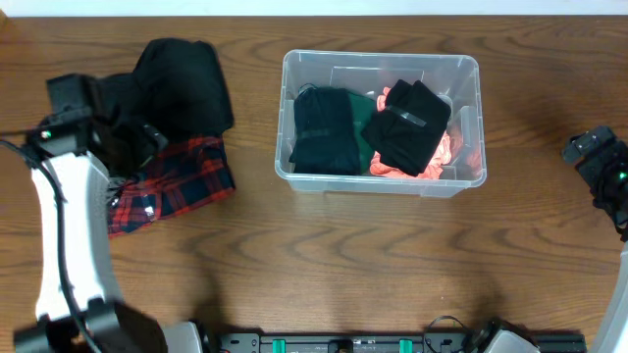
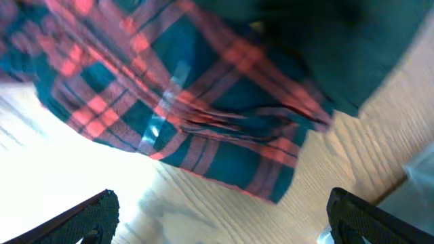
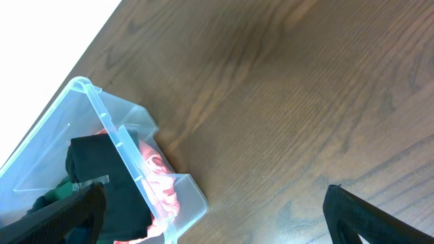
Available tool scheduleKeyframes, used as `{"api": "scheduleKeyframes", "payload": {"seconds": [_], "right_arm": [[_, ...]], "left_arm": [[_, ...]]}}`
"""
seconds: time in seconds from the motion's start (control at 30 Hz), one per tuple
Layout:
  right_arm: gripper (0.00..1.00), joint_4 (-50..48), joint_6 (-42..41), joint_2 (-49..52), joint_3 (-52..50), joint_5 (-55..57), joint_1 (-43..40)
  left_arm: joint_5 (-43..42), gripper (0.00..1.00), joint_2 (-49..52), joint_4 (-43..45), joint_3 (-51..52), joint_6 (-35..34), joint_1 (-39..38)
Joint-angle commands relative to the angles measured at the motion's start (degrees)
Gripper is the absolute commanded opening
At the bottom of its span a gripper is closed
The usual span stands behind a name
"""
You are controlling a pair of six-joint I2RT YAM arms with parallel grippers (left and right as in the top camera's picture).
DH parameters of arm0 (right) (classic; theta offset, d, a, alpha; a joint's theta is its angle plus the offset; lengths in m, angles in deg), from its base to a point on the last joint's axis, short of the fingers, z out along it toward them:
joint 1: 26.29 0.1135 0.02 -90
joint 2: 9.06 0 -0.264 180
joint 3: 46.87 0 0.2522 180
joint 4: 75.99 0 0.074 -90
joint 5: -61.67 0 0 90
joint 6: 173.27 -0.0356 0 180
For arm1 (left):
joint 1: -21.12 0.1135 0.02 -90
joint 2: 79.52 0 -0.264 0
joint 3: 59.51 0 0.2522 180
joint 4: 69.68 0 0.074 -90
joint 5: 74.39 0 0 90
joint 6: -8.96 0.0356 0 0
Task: Pack container
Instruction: 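Lower the left gripper and grasp the red plaid shirt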
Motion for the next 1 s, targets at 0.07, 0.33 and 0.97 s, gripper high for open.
{"api": "scheduleKeyframes", "payload": {"seconds": [0.07,0.33,0.97], "right_arm": [[0.99,0.07,-0.61,-0.07,0.13,-0.57,-0.52],[0.99,0.04,-0.61,-0.07,0.13,-0.57,-0.52],[0.99,0.04,-0.61,-0.07,0.13,-0.57,-0.52]], "left_arm": [[-8.28,0.99,4.02,3.3,6.71,-3.19,6.75],[-13.73,0.99,3.63,15.13,20.79,-2.84,16.68],[-22.16,0.94,5.11,43.8,35.54,1.86,23.17]]}}
